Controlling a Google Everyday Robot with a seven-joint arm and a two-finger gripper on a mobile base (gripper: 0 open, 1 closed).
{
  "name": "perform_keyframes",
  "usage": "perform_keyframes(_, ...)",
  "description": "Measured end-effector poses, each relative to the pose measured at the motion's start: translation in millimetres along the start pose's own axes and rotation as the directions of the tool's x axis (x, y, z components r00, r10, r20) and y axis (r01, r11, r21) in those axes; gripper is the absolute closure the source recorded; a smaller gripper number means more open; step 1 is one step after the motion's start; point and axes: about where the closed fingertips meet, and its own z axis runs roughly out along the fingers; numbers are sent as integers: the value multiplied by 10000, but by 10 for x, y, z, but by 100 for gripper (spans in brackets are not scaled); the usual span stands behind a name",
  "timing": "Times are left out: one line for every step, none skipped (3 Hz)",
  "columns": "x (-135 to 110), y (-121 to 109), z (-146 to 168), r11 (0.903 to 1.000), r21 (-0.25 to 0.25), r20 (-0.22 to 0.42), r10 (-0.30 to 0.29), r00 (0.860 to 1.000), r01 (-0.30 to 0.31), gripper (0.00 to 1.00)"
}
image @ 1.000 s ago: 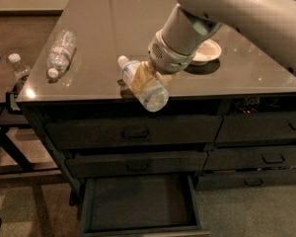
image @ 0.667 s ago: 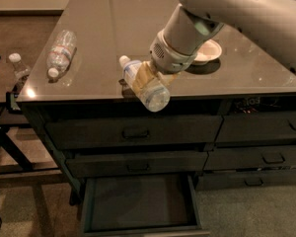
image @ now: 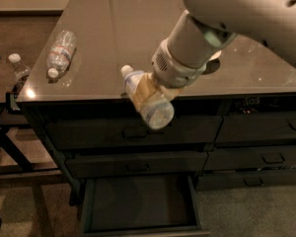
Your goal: Place blue plastic bottle into bottom drawer
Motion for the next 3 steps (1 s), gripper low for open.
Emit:
perform_keyframes(621, 199, -90, 9964, -388, 180, 762, 9969, -755, 100)
perform_keyframes(622, 200, -90, 9964, -386, 180, 762, 9969, -755, 100)
perform_keyframes(864, 147, 30, 9913, -352, -143, 1263, 9919, -1267, 100)
